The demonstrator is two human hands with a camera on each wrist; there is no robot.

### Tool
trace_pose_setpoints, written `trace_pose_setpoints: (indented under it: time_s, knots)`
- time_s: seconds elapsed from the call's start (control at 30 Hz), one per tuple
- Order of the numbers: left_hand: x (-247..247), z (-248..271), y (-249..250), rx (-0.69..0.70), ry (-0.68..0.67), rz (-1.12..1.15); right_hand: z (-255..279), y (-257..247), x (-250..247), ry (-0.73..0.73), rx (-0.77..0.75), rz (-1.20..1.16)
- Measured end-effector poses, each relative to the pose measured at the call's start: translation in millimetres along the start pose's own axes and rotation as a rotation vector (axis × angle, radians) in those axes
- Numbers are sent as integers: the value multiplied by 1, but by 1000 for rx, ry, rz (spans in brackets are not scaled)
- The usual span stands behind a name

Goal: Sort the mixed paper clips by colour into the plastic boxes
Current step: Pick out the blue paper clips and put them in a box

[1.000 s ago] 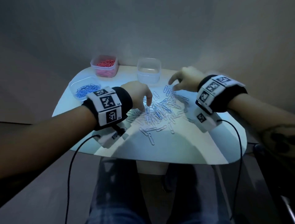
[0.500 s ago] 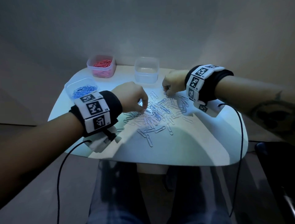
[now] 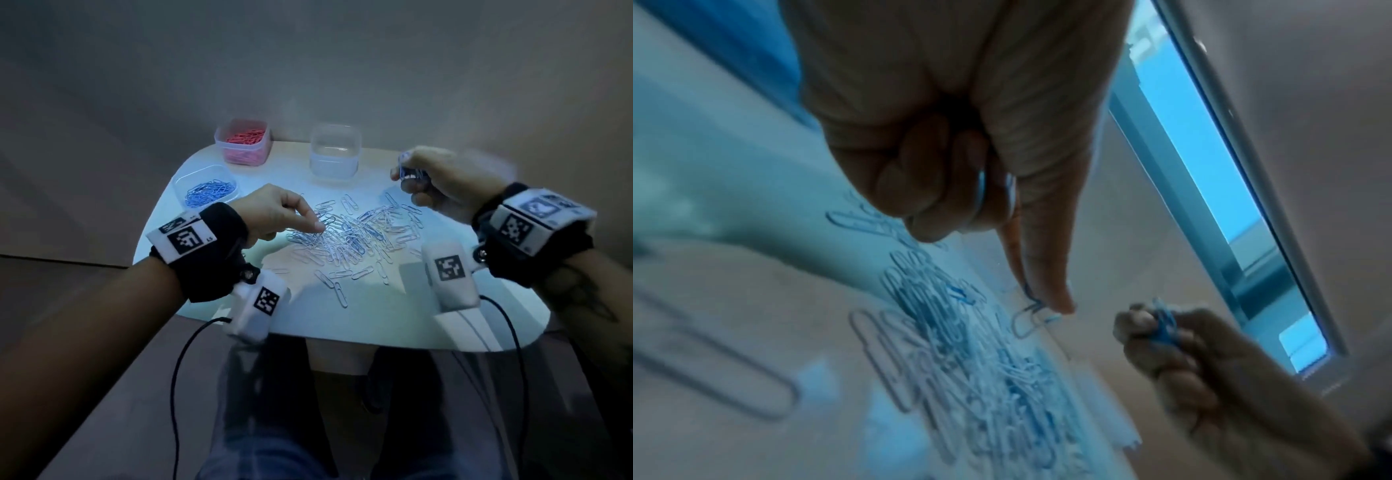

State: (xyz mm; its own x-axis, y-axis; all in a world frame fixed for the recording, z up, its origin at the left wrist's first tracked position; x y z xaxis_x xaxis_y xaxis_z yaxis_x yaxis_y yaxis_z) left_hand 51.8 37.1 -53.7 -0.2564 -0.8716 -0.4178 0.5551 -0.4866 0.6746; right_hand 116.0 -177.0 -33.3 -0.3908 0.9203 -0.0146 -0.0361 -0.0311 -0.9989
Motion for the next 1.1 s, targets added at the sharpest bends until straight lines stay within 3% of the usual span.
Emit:
trace_pose_setpoints:
  time_s: [0.13, 0.4, 0.67, 0.8, 0.87, 0.93, 1.0, 1.07, 1.1]
  knots:
    - [1, 7, -4, -63, 16, 88, 18, 14, 6, 11, 101, -382]
    - [-1, 21, -8, -68, 44, 264, 37, 32, 32, 14, 265, -720]
    - [15, 36, 5, 43, 57, 383, 36, 31, 68, 20, 267, -635]
    - [36, 40, 22, 265, 343, -21, 42, 33, 89, -40, 268, -682]
    - [38, 44, 31, 319, 384, -238, 44, 34, 90, -15, 272, -689]
    - [29, 45, 37, 324, 312, -221, 44, 37, 83, 56, 302, -759]
    - [9, 42, 37, 299, 284, -44, 43, 40, 71, 121, 322, -813]
    - [-9, 34, 33, 260, 345, -22, 41, 38, 57, 120, 285, -714]
    - [-15, 28, 30, 232, 405, -118, 38, 36, 51, 104, 256, -601]
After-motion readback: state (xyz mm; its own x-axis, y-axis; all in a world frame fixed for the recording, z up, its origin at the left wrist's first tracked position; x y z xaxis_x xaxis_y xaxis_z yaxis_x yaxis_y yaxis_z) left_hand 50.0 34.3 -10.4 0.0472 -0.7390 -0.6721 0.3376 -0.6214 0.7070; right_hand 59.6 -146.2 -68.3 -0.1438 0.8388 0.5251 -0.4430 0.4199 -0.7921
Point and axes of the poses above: each hand's wrist, its own z-axis away from the middle knuckle, its own x-axis out of the palm, y = z × x, the point moved 2 cm from there along -z, towards the middle knuckle, and after that the axes turned 14 degrees about -x, right-handed, at the moved point
